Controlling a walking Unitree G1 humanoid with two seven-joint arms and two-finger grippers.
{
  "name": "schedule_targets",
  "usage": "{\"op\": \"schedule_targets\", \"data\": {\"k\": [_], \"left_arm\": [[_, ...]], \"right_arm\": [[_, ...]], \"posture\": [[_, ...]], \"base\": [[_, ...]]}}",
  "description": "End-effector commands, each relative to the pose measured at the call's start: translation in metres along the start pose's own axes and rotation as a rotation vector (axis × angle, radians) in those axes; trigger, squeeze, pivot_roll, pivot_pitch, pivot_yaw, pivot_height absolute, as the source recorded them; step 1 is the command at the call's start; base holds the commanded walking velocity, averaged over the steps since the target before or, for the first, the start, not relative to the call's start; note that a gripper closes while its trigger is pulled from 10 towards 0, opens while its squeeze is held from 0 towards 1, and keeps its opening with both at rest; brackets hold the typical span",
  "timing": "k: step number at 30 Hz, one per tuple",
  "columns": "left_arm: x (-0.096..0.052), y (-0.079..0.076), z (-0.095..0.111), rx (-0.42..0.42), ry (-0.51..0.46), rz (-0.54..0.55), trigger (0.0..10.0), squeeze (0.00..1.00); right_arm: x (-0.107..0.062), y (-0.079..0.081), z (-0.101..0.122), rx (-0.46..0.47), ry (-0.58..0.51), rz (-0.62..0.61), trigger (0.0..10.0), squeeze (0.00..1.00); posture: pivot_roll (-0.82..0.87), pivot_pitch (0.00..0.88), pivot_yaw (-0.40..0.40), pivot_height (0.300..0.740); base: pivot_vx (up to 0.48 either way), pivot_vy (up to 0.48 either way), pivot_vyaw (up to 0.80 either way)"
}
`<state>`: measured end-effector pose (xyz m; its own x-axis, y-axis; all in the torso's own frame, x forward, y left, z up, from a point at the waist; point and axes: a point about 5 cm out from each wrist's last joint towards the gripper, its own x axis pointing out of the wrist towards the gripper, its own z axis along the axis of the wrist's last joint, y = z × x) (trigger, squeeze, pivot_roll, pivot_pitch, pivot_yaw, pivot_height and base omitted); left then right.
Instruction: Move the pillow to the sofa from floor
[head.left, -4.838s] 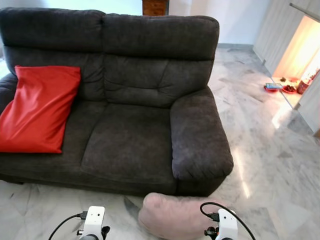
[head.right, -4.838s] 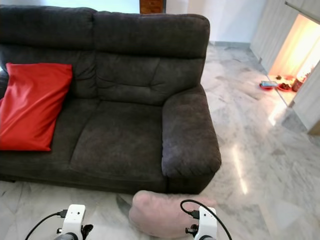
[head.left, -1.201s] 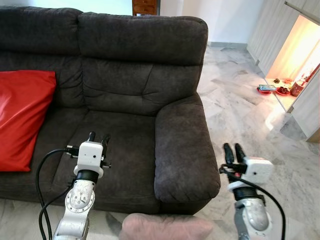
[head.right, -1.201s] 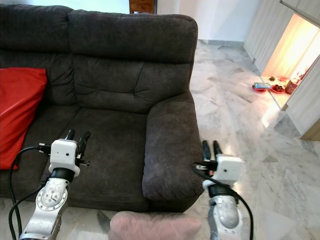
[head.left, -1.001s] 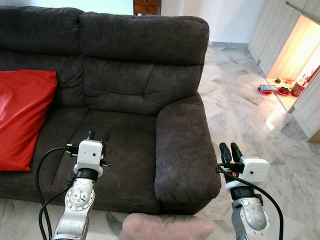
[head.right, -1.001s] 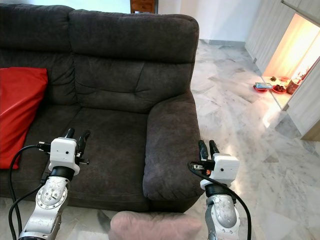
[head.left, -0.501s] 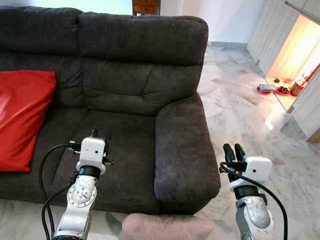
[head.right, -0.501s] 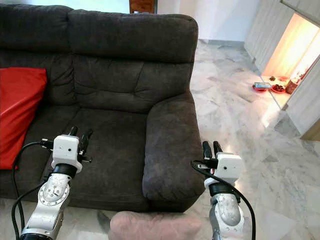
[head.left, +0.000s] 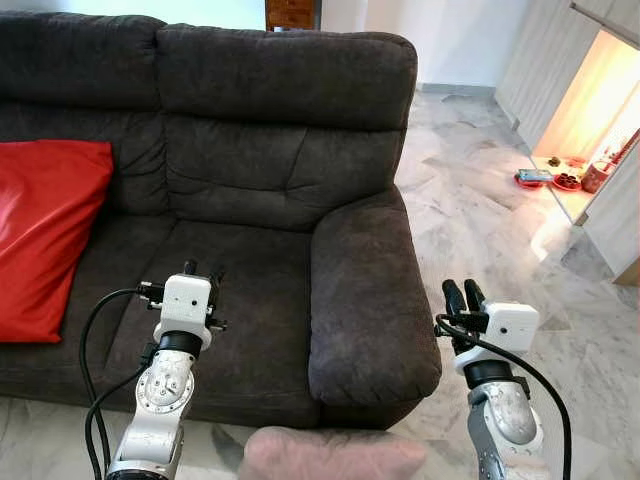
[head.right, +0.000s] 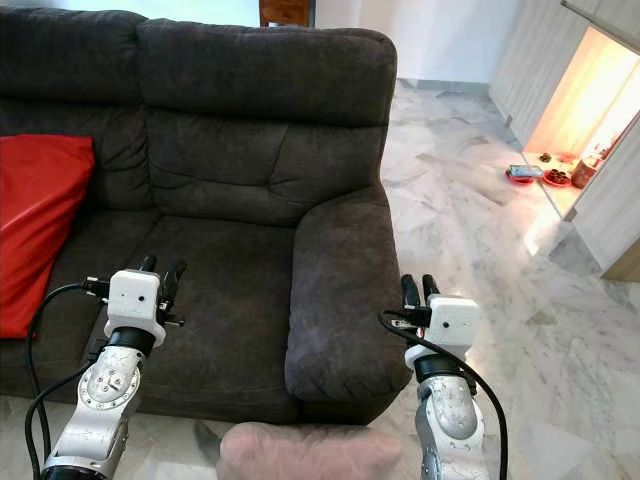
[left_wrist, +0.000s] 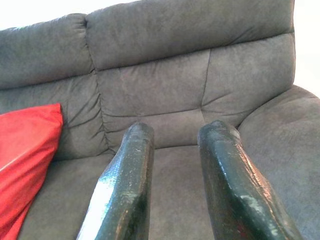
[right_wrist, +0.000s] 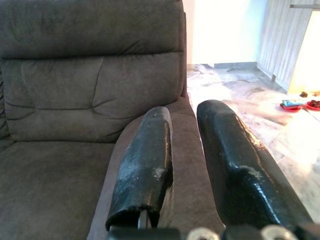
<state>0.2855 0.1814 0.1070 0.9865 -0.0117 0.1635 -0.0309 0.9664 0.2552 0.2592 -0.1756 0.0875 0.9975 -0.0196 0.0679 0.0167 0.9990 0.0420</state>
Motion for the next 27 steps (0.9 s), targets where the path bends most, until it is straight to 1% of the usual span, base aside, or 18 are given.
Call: {"op": "schedule_targets", "data": {"k": [1,7,14,24,27], "left_arm": [[0.0036,0.0032,0.0093,-0.008,-0.031,0.008,10.0,0.0],[0.0034,0.0036,0.01,-0.006,-0.032,0.008,10.0,0.0],[0.0053,0.0028,0.0122,-0.007,-0.031,0.005,10.0,0.0],[0.008,0.005,0.0144,-0.01,-0.03,-0.003,10.0,0.0],[0.0077,0.0036,0.0137,-0.012,-0.026,-0.022,10.0,0.0]], "right_arm": [[0.0027,-0.0021,0.0045,-0.001,-0.006,-0.002,10.0,0.0],[0.0011,-0.003,0.0038,-0.005,0.0,-0.003,10.0,0.0],[0.0028,-0.0067,0.0079,-0.005,-0.017,-0.021,10.0,0.0],[0.0043,-0.0052,0.0084,-0.006,-0.007,-0.007,10.0,0.0],[0.0049,-0.0051,0.0083,-0.004,-0.001,-0.005,10.0,0.0]], "posture": [[0.03,0.0,-0.068,0.692],[0.03,0.0,-0.07,0.668],[0.03,0.0,-0.073,0.668],[0.03,0.0,-0.075,0.668],[0.03,0.0,-0.074,0.668]], "base": [[0.0,0.0,0.0],[0.0,0.0,0.0],[0.0,0.0,0.0],[0.0,0.0,0.0],[0.0,0.0,0.0]]}}
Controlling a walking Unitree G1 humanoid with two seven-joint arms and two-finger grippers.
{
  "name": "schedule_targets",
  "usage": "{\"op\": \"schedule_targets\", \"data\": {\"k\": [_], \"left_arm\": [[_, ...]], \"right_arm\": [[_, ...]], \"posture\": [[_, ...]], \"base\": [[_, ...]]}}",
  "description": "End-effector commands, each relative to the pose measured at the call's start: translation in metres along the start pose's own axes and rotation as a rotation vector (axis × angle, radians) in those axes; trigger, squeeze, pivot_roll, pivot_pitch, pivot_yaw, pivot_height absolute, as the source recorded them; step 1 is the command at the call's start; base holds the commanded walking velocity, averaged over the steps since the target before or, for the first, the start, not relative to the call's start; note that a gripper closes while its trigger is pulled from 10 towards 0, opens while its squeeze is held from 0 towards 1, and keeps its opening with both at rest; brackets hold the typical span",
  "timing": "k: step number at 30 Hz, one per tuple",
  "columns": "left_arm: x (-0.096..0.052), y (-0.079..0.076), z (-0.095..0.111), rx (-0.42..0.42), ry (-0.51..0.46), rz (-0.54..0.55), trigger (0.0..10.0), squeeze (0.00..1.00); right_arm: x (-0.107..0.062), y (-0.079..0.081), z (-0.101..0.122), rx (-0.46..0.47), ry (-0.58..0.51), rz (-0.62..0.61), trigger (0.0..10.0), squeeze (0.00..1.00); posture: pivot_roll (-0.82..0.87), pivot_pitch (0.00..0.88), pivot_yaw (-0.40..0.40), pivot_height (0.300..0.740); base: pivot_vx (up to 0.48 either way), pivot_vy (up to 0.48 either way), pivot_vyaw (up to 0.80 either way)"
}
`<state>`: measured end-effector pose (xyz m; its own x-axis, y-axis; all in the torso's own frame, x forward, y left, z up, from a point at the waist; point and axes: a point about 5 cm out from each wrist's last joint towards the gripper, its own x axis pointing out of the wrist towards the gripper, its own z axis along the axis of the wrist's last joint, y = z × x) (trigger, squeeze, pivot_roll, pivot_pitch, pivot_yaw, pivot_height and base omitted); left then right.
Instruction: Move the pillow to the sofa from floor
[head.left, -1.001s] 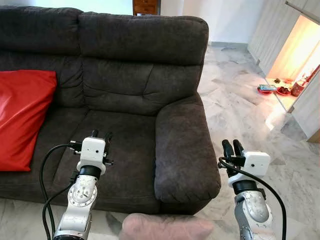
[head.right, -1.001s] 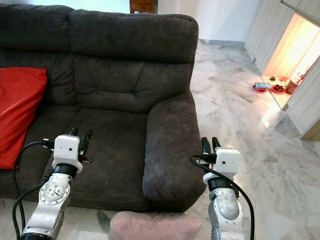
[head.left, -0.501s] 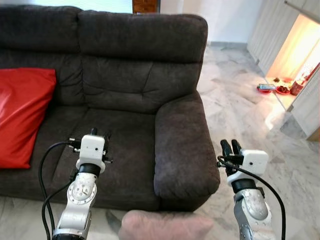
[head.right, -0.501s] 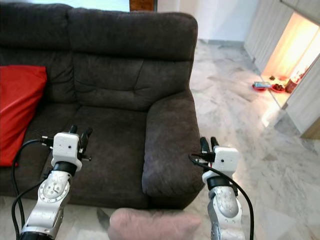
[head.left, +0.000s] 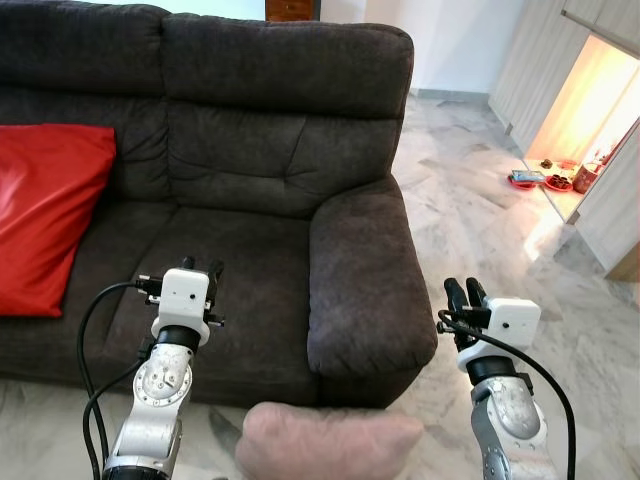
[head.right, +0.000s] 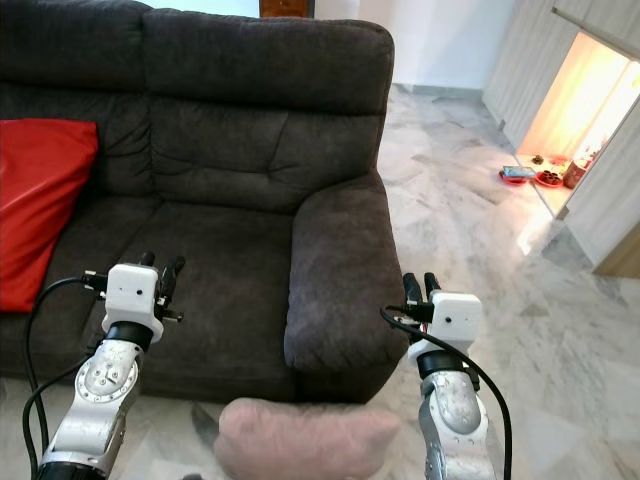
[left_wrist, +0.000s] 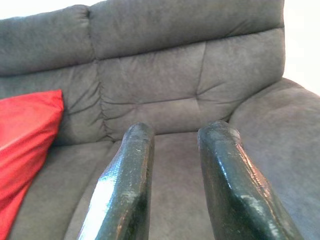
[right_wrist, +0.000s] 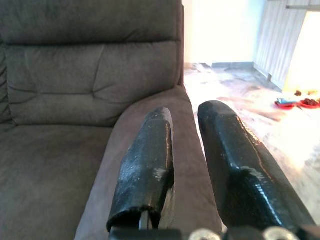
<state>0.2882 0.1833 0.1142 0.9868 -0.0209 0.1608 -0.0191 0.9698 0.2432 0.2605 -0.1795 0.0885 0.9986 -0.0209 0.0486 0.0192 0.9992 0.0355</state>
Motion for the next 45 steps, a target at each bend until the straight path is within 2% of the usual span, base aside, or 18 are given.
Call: {"op": "schedule_targets", "data": {"k": [1,6,12,22,30,41,45], "left_arm": [[0.0038,-0.0001,0.0077,0.001,-0.026,-0.013,10.0,0.0],[0.0028,-0.0007,0.0066,-0.005,-0.018,-0.018,10.0,0.0],[0.0029,-0.0008,0.0064,-0.007,-0.012,-0.025,10.0,0.0],[0.0053,0.0073,0.0082,0.009,-0.014,-0.008,10.0,0.0],[0.0043,0.0013,0.0059,-0.017,0.001,-0.048,10.0,0.0],[0.0026,-0.0011,0.0039,-0.028,0.014,-0.071,10.0,0.0],[0.0021,0.0002,0.0028,-0.037,0.021,-0.066,10.0,0.0]], "right_arm": [[0.0033,-0.0011,0.0074,0.004,-0.02,-0.002,10.0,0.0],[0.0024,-0.0003,0.0077,0.003,-0.022,0.006,10.0,0.0],[0.0026,-0.0007,0.0082,-0.007,-0.022,0.009,10.0,0.0],[0.0025,0.0004,0.0078,0.0,-0.02,0.02,10.0,0.0],[0.0022,0.0001,0.0071,-0.001,-0.007,0.016,10.0,0.0],[0.0032,0.0046,0.0063,0.003,-0.001,0.04,10.0,0.0],[0.0034,0.0053,0.0069,0.0,-0.004,0.044,10.0,0.0]], "posture": [[0.03,0.0,-0.074,0.668],[0.03,0.0,-0.075,0.651],[0.03,0.0,-0.074,0.651],[0.03,0.0,-0.077,0.651],[0.02,0.0,-0.075,0.651],[0.03,0.0,-0.076,0.577],[0.02,0.0,-0.076,0.564]], "base": [[0.0,0.0,0.0],[0.0,0.0,0.0],[0.0,0.0,0.0],[0.0,0.0,0.0],[0.0,0.0,0.0],[0.0,0.0,0.0],[0.0,0.0,0.0]]}}
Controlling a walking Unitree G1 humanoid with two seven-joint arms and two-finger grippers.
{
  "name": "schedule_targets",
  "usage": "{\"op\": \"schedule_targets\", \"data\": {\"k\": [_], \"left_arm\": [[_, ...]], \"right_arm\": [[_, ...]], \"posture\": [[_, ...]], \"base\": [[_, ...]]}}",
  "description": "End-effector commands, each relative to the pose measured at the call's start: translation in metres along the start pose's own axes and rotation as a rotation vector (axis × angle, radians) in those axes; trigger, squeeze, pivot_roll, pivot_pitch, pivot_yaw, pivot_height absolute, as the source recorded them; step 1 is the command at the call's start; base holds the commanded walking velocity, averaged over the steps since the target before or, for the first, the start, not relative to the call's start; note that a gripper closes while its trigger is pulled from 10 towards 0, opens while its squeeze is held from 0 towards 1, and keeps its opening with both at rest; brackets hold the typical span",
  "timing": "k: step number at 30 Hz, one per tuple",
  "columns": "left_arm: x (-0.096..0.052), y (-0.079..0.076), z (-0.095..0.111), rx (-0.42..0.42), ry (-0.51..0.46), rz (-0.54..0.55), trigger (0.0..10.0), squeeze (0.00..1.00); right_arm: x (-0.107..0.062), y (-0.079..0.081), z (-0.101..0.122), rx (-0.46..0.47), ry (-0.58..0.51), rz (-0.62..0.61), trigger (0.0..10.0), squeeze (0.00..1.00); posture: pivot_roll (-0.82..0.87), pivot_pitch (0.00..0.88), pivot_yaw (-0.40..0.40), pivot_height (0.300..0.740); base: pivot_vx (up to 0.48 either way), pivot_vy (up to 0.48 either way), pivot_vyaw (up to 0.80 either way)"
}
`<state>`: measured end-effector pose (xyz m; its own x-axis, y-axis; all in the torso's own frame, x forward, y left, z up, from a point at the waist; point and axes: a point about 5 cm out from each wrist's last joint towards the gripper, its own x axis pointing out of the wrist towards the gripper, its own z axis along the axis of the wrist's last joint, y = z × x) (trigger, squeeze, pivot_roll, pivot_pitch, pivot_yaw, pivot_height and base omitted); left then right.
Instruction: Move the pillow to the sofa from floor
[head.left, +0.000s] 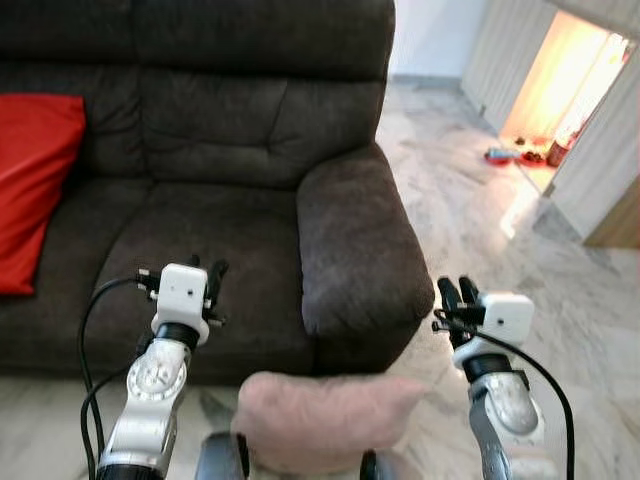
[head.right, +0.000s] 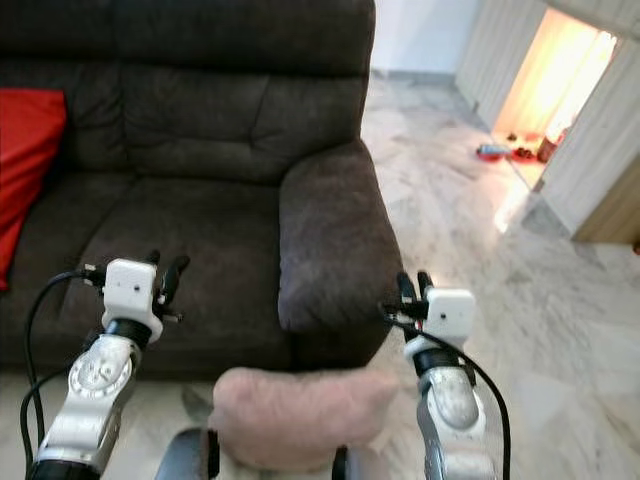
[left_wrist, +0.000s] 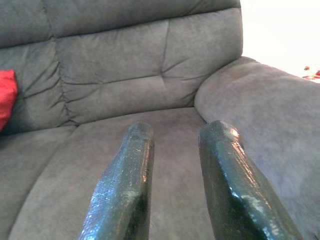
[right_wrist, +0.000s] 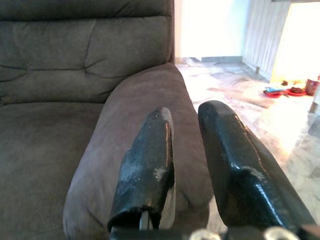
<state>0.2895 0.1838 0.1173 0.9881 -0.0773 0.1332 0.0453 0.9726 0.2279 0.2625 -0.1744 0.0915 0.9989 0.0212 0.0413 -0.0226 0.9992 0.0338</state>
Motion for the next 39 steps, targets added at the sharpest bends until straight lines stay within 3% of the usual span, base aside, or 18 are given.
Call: {"op": "schedule_targets", "data": {"k": [1,16,21,26,32,33,34,35,36,39], "left_arm": [[0.0,-0.001,0.0,-0.013,0.008,-0.004,10.0,0.0],[0.005,0.004,-0.014,-0.15,0.116,-0.003,10.0,0.0],[0.006,0.006,-0.033,-0.241,0.23,-0.051,10.0,0.0],[0.007,0.003,-0.046,-0.259,0.307,-0.103,10.0,0.0],[0.011,0.005,-0.06,-0.313,0.371,-0.084,10.0,0.0],[0.012,0.005,-0.066,-0.343,0.402,-0.078,10.0,0.08],[0.013,0.002,-0.073,-0.405,0.443,-0.081,10.0,1.0],[0.013,0.002,-0.073,-0.405,0.443,-0.081,10.0,1.0],[0.015,-0.001,-0.076,-0.46,0.465,-0.083,10.0,1.0],[0.016,-0.003,-0.079,-0.45,0.486,-0.095,10.0,1.0]], "right_arm": [[0.001,0.0,0.005,-0.001,-0.015,0.004,10.0,0.0],[0.001,0.0,0.004,-0.003,-0.007,0.016,10.0,0.0],[0.001,0.001,0.004,-0.005,-0.003,0.028,10.0,0.0],[0.002,0.001,0.004,-0.006,-0.003,0.029,10.0,0.0],[0.003,0.002,0.007,-0.007,-0.005,0.038,10.0,0.0],[0.002,0.002,0.007,-0.007,-0.004,0.042,10.0,0.0],[0.003,0.002,0.008,-0.008,-0.003,0.045,10.0,0.0],[0.003,0.002,0.008,-0.008,-0.003,0.045,10.0,0.0],[0.004,0.002,0.009,-0.011,-0.004,0.045,10.0,0.0],[0.006,0.0,0.012,-0.013,-0.009,0.037,10.0,0.0]], "posture": [[0.02,0.0,-0.076,0.564],[0.02,0.0,-0.079,0.564],[0.01,0.0,-0.084,0.564],[0.02,0.0,-0.086,0.564],[0.01,0.0,-0.095,0.564],[0.01,0.0,-0.099,0.564],[-0.01,0.0,-0.102,0.564],[-0.01,0.0,-0.102,0.564],[-0.02,0.0,-0.1,0.564],[-0.02,0.0,-0.101,0.564]], "base": [[0.0,0.0,0.0],[0.0,0.0,0.0],[0.0,0.0,0.0],[0.0,0.0,0.0],[0.0,0.0,0.0],[0.0,0.0,0.0],[0.0,0.0,0.0],[0.0,0.0,0.0],[0.0,0.0,0.0],[0.0,0.0,0.0]]}}
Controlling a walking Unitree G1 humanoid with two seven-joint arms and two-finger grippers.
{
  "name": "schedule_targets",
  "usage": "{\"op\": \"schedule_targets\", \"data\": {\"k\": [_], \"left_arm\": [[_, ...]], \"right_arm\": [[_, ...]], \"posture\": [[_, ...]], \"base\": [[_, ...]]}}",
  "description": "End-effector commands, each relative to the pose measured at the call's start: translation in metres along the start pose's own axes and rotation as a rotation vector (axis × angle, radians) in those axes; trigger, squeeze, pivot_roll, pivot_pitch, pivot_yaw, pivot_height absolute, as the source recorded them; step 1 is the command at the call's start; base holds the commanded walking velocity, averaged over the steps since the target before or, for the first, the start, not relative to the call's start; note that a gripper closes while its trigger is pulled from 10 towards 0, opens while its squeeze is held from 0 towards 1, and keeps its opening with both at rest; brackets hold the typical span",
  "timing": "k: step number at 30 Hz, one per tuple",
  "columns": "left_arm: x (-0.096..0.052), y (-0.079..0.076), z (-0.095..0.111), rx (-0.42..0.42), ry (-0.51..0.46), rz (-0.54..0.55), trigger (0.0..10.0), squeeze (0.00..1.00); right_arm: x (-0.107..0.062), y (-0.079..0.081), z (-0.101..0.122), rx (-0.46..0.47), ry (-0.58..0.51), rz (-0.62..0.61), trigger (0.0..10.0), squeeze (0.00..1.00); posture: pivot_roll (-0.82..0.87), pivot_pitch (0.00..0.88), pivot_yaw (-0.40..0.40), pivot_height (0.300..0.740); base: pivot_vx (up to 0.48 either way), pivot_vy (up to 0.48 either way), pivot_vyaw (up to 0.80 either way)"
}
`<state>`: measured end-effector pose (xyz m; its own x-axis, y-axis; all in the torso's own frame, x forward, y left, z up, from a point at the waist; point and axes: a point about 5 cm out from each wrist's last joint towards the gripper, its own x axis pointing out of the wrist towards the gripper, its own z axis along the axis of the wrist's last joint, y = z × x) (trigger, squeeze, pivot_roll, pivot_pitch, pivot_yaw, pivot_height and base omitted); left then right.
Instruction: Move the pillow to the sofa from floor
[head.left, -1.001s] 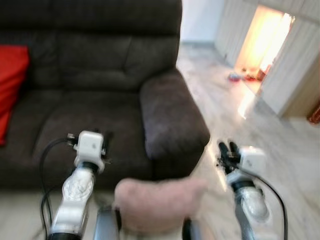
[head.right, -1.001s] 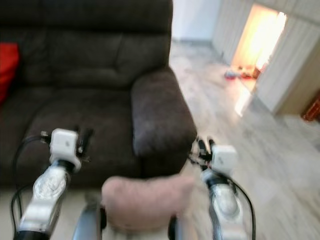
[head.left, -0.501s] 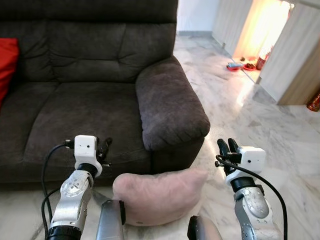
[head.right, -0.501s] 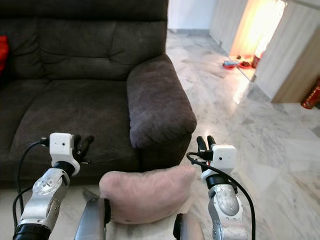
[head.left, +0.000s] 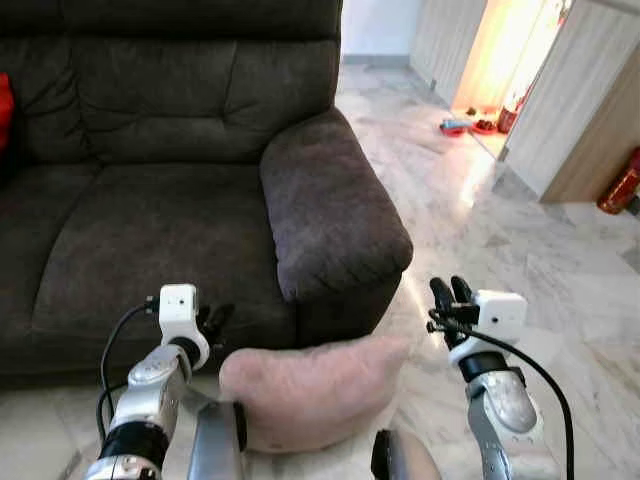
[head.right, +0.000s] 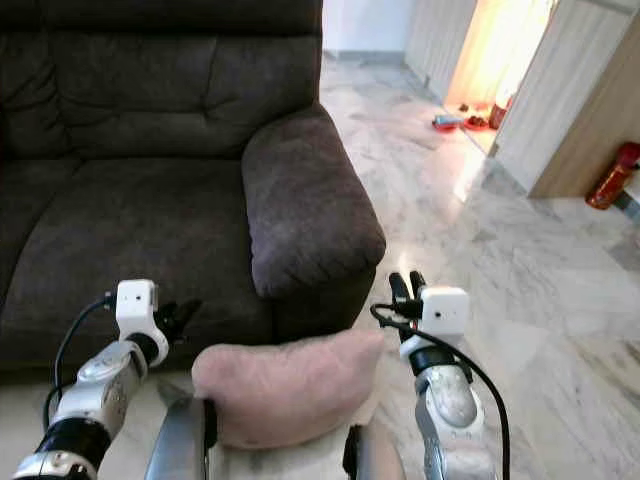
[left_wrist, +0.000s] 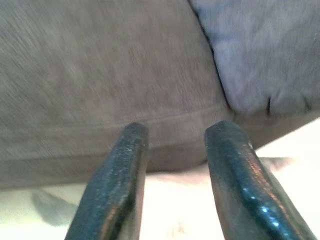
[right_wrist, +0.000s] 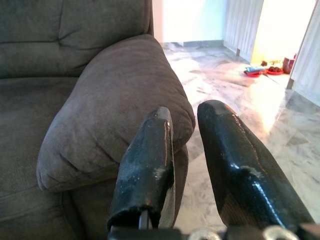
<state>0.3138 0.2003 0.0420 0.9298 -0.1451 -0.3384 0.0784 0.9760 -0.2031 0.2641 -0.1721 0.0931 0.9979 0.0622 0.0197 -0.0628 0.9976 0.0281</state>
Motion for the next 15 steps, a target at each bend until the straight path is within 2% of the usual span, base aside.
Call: {"op": "schedule_targets", "data": {"k": [1,4,8,15], "left_arm": [[0.003,-0.004,0.001,-0.014,0.007,-0.016,10.0,1.0],[0.007,-0.009,-0.005,-0.012,0.045,-0.036,10.0,1.0],[0.01,-0.014,-0.015,0.041,0.107,-0.06,10.0,1.0],[0.008,-0.02,-0.024,0.154,0.116,-0.065,10.0,1.0]], "right_arm": [[0.004,-0.003,0.01,-0.009,-0.032,-0.003,10.0,0.0],[0.006,-0.005,0.014,-0.015,-0.039,-0.004,10.0,0.0],[0.007,-0.007,0.019,-0.021,-0.046,-0.004,10.0,0.0],[0.013,-0.002,0.025,-0.011,-0.06,0.014,10.0,0.0]], "posture": [[-0.02,0.0,-0.101,0.564],[-0.03,0.0,-0.109,0.564],[-0.04,0.0,-0.118,0.564],[-0.04,0.0,-0.127,0.564]], "base": [[0.0,0.0,0.0],[0.0,0.0,0.0],[0.0,0.0,0.0],[0.0,0.0,0.0]]}}
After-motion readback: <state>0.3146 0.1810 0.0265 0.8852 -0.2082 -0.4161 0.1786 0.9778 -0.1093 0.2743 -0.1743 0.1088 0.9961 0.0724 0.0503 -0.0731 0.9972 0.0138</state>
